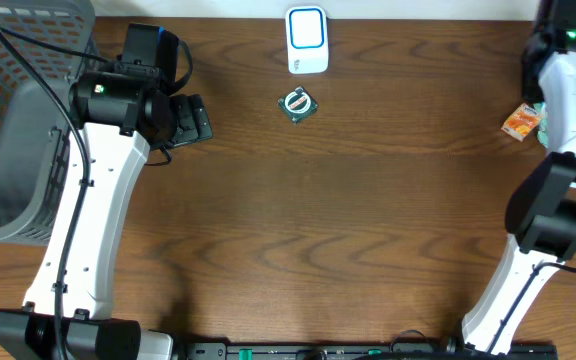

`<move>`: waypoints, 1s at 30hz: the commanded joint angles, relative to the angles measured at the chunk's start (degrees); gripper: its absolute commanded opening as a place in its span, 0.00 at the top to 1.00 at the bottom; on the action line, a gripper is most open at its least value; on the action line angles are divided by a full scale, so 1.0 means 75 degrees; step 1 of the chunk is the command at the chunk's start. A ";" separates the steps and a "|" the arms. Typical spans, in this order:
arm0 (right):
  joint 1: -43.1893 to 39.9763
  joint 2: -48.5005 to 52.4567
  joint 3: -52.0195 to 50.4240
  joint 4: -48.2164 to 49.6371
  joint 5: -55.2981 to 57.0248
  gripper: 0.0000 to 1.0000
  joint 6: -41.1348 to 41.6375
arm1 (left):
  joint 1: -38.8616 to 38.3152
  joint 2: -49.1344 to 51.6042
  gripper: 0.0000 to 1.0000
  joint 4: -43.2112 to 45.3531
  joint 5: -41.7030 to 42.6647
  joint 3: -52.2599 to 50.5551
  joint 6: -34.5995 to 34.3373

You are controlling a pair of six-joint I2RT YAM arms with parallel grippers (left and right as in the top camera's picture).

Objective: Scan the item barcode

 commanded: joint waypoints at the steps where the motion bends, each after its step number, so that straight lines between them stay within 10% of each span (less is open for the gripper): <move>1: -0.0064 0.0020 -0.0058 -0.0149 -0.0417 0.01 0.0510 | 0.0020 -0.0052 0.02 -0.0023 -0.0099 0.0070 0.0076; 9: 0.0099 0.0020 -0.0058 -0.0370 -0.3599 0.01 0.0510 | 0.0020 -0.0052 0.03 -0.0023 -0.0099 0.0070 0.0076; 20: 0.0589 0.0038 -0.0079 -0.0848 -1.1969 0.01 0.0507 | 0.0020 -0.0052 0.02 -0.0023 -0.0099 0.0070 0.0073; 30: 0.2541 0.0052 -0.0087 -0.0606 -1.0926 0.01 0.0513 | 0.0020 -0.0052 0.02 -0.0023 -0.0099 0.0070 0.0076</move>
